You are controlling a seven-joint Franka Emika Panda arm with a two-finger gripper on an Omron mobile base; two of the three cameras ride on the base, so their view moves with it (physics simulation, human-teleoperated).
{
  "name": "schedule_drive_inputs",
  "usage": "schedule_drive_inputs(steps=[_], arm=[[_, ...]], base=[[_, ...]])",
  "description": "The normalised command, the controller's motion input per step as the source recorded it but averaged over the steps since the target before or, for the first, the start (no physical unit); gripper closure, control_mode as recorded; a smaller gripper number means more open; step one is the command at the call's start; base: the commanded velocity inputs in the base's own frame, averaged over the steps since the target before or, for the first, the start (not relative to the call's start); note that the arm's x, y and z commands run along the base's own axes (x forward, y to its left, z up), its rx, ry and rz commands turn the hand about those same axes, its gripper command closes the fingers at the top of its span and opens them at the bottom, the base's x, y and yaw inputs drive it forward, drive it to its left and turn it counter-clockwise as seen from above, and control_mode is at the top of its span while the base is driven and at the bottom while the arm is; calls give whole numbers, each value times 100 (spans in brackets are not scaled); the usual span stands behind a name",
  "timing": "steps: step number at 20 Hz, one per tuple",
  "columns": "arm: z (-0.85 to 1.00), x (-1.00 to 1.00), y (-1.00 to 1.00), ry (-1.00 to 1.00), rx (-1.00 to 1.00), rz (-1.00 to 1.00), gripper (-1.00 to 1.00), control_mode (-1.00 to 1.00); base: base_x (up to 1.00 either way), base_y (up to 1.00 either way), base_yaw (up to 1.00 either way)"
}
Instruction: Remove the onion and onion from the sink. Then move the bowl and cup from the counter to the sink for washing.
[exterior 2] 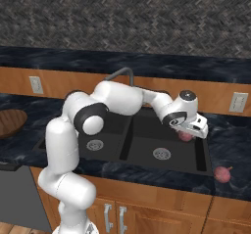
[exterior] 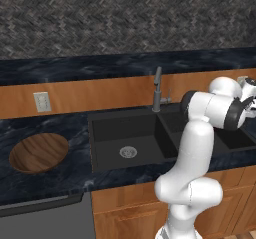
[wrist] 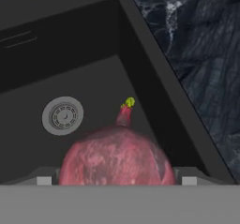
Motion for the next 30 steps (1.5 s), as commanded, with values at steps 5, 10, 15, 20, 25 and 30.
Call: schedule_drive_inputs(steps=[5,10,15,20,25,30], arm=[[9,-5,-26,3,-9,0,100,-100],[11,-3,-33,5,-4,0,100,-100],[8,-12,-42,0,0,0,100,-100],[10,-11,-38,0,0,0,100,-100],[7,-9,-35,0,0,0,100,-100],[10,-17,-33,0,0,0,100,-100]], base=[[0,0,0],[0,0,0],[0,0,0],[0,0,0],[0,0,0],[0,0,0]])
